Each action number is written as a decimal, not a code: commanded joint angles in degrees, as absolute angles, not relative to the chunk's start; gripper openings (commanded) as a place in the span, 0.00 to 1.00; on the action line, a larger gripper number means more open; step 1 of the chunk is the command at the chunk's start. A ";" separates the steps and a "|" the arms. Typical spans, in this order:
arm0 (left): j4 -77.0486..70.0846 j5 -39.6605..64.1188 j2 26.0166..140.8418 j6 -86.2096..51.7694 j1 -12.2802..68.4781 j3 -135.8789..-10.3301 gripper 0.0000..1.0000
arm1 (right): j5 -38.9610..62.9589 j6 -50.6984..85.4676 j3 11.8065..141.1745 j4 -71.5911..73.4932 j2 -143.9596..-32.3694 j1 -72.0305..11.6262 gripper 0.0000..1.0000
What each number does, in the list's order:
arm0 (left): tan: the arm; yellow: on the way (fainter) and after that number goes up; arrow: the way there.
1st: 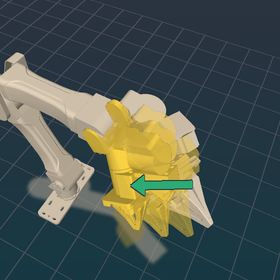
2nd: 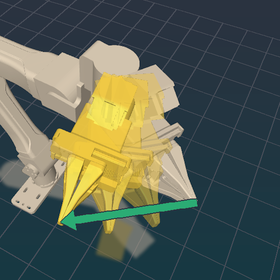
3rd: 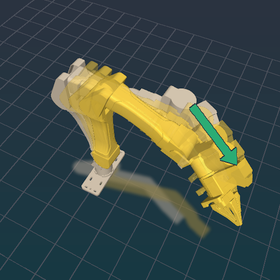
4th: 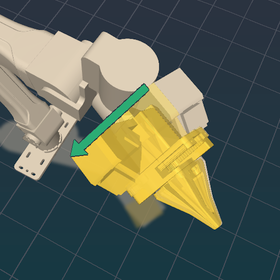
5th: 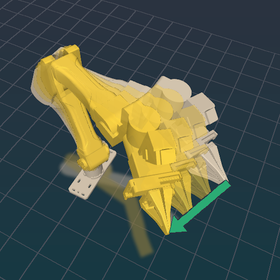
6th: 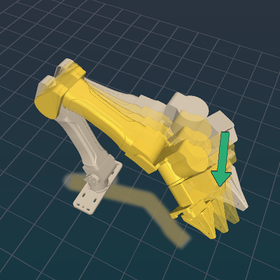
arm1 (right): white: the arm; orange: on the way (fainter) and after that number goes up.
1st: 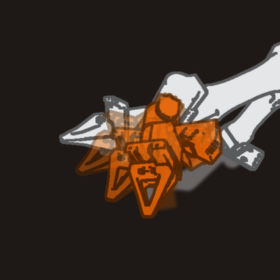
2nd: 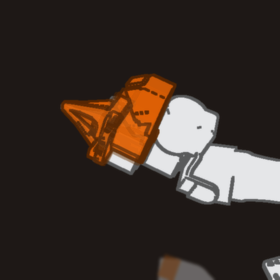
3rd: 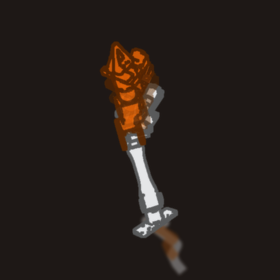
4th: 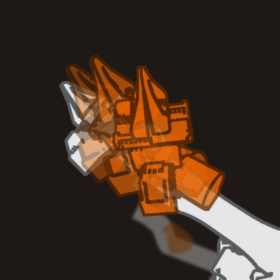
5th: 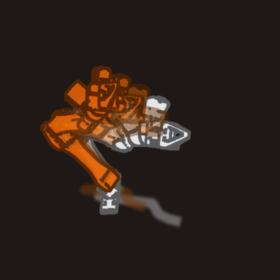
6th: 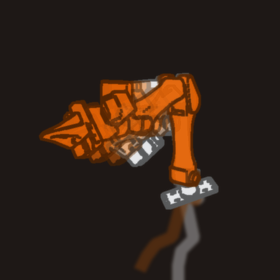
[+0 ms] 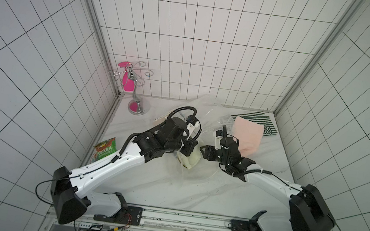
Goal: Place the folded towel into the vacuum bag
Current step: Place the towel in the vacuum bag, then adjust the towel in the vacuum bag.
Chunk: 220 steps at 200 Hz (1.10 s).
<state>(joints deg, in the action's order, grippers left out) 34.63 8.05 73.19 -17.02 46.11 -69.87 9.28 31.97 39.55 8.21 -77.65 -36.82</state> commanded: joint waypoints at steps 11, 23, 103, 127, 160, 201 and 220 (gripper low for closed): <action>33.92 9.44 73.68 -17.17 46.05 -70.53 0.00 | 23.77 38.24 34.00 20.55 -75.53 -37.95 0.63; 32.54 9.62 74.06 -17.40 46.05 -70.23 0.00 | 25.93 40.81 33.59 25.01 -75.95 -39.64 0.63; 30.08 9.75 76.53 -17.98 46.32 -71.96 0.00 | -2.72 47.45 26.83 48.46 -80.33 -50.41 0.15; 31.89 6.41 76.82 -17.15 46.16 -73.47 0.00 | -7.14 43.03 28.56 38.91 -75.82 -52.21 0.49; 32.70 4.24 77.97 -17.43 42.62 -76.32 0.00 | -0.11 37.76 28.96 26.54 -72.11 -52.29 0.56; 31.41 5.66 84.89 -16.69 42.18 -80.89 0.00 | -0.04 33.29 26.45 17.83 -68.08 -54.78 0.56; 30.56 7.10 85.94 -17.53 42.20 -81.15 0.00 | -4.79 30.91 27.40 11.45 -64.04 -55.54 0.51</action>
<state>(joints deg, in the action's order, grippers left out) 32.29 6.26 84.36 -17.12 42.26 -79.99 0.10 35.31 27.40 20.45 -68.93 -54.26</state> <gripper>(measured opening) 0.040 0.528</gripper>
